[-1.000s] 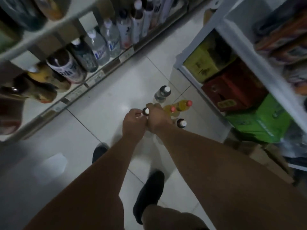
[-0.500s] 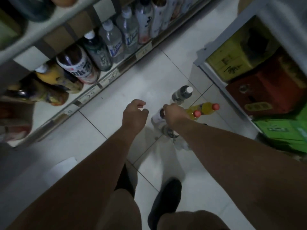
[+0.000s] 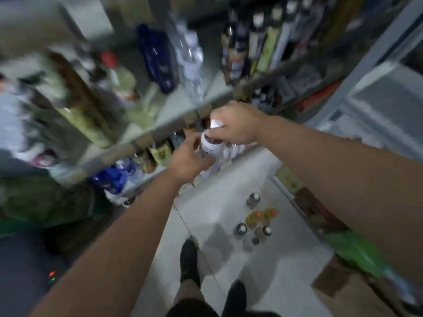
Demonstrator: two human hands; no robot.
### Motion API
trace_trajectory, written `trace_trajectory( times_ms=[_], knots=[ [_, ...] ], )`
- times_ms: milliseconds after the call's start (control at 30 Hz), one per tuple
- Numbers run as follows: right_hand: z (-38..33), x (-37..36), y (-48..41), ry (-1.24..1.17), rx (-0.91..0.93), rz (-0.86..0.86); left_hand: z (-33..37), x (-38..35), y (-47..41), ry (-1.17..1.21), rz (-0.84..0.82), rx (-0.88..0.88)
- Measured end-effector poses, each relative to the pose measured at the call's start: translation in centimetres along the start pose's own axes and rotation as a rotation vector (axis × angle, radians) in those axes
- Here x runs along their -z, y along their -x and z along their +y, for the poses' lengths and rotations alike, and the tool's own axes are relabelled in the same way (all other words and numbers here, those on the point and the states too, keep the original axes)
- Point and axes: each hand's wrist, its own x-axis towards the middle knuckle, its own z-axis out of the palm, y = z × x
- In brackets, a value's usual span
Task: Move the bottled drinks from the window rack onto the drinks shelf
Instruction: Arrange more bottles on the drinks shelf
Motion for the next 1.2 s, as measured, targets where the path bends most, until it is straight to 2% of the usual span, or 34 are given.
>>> trace_trajectory(
  times_ms=[167,267,367,467,500,600,667,867,1000,1067,1200],
  knots=[
    [-8.5,16.8,0.3,-0.143,0.142,0.250,13.5,9.3,7.0,0.045,0.251,-0.196],
    [-12.1,23.9,0.5,-0.339,0.192,0.357,19.1,13.0,10.2,0.089,0.438,-0.282],
    [-14.5,28.2,0.6,-0.546,0.237,0.434,23.2,16.4,11.5,0.130,0.608,-0.316],
    [-15.3,28.8,0.4,-0.453,0.230,0.430,26.0,19.9,11.7,0.150,0.692,-0.360],
    [-15.3,28.1,0.2,-0.409,0.216,0.406,26.6,21.0,11.7,0.140,0.700,-0.372],
    [-15.4,25.6,-1.4,-0.553,0.192,0.292,27.9,23.8,10.7,0.116,0.684,-0.416],
    [-15.7,24.3,-3.0,-0.602,0.177,0.280,28.3,25.4,9.7,0.118,0.674,-0.436],
    [-17.0,22.9,-9.0,-0.833,0.020,0.388,29.0,28.3,4.3,0.285,0.598,-0.436],
    [-16.2,23.7,-11.8,-0.973,-0.062,0.423,29.1,29.9,0.7,0.319,0.419,-0.377],
    [-15.4,24.1,-12.5,-0.986,-0.072,0.427,28.9,30.6,-0.6,0.324,0.351,-0.381],
    [-13.8,23.6,-14.3,-0.955,-0.112,0.501,28.8,30.4,-3.2,0.331,0.372,-0.417]
  ],
)
